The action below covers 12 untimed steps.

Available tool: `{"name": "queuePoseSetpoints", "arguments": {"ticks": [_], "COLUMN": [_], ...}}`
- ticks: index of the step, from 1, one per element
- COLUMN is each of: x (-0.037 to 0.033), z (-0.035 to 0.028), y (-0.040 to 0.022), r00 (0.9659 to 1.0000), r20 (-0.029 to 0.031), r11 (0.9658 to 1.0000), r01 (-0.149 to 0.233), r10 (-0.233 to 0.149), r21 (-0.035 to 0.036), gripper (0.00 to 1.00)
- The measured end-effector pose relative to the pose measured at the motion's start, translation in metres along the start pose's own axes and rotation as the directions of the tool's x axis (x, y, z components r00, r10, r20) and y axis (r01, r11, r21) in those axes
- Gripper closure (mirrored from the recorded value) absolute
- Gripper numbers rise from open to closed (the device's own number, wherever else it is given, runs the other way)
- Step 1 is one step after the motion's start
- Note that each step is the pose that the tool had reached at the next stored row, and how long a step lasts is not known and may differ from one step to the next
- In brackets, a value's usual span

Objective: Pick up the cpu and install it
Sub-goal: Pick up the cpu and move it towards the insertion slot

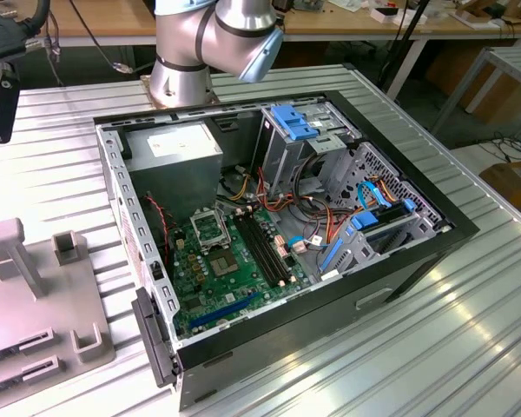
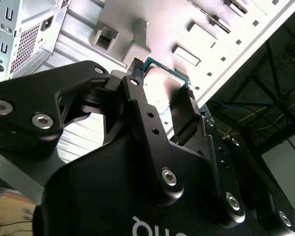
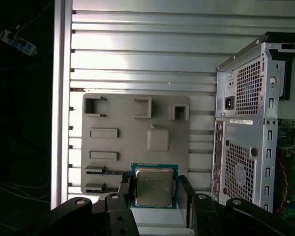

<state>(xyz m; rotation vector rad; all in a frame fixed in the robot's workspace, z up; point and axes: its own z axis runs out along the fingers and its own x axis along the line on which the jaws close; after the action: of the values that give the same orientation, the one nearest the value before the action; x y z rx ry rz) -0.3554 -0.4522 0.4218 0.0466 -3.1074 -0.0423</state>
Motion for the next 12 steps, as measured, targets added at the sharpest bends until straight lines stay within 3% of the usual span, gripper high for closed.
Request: {"name": "queuePoseSetpoints", "arguments": {"ticks": [12], "x": [-0.0103], "z": [-0.0002], "y": [-0.0011], "r00": [1.0000], "r20": [0.0000], "r11": [1.0000], "r01": [0.000], "r10": [0.000], "r21": [0.0000], "gripper": [0.53]}}
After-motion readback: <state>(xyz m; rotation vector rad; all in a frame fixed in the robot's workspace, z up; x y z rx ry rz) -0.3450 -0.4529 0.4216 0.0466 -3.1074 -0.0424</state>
